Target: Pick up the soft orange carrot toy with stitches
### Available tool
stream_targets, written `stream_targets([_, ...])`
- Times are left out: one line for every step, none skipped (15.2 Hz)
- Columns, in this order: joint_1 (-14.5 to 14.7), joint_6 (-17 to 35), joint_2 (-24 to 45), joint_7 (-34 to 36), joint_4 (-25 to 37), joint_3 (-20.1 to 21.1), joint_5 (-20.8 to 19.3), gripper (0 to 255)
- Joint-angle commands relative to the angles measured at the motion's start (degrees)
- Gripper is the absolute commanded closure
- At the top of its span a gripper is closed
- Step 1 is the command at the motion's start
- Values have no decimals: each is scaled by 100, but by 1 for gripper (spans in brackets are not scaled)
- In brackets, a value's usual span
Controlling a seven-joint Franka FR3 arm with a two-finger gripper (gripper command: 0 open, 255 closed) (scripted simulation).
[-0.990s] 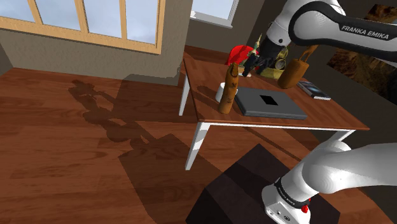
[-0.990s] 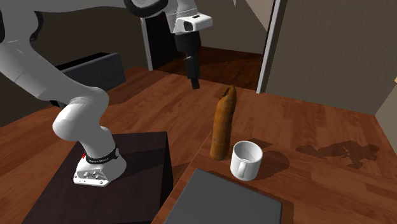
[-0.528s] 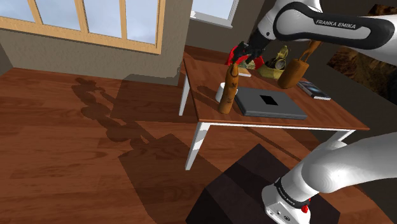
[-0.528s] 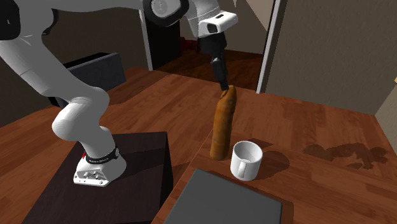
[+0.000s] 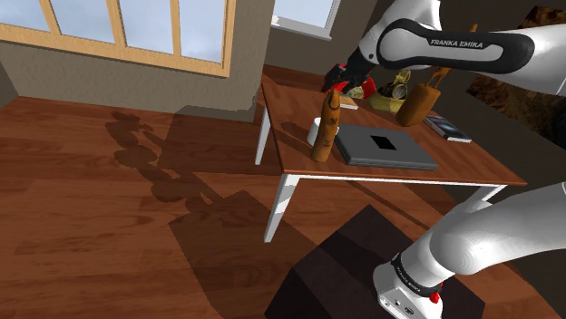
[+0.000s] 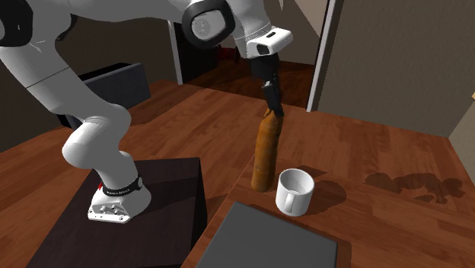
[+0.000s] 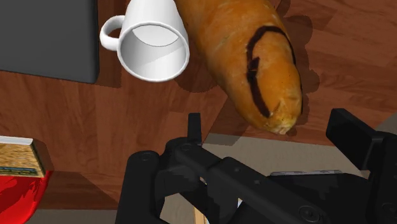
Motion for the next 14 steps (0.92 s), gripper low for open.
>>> stream_targets([-1, 208, -2, 2, -206, -1, -1, 0])
stream_targets([-1, 208, -3, 2, -207, -1, -1, 0])
stream_targets([-1, 208, -2, 2, -206, -1, -1, 0])
stream_targets([-2, 206, -6, -2, -208, -4, -1, 255])
stream_targets([-2, 209, -1, -2, -205, -4, 0, 255])
stream_targets([-2, 207, 1, -4, -201, -5, 0, 255])
stream_targets([-2, 207, 3, -2, -200, -4, 0, 255])
stream_targets([-2, 206, 4, -4, -197, -5, 0, 255])
stream_targets([-2, 205, 4, -3, -197, -4, 0, 255])
stream_targets([-2, 204, 4, -2, -195, -3, 0, 255])
stream_targets([-1, 203, 5, -1, -194, -3, 0, 255])
stream_targets([-1, 203, 4, 0, -195, -2, 0, 255])
stream_targets([-1, 208, -2, 2, -206, -1, -1, 255])
stream_targets([-1, 130, -10, 2, -135, 0, -1, 255])
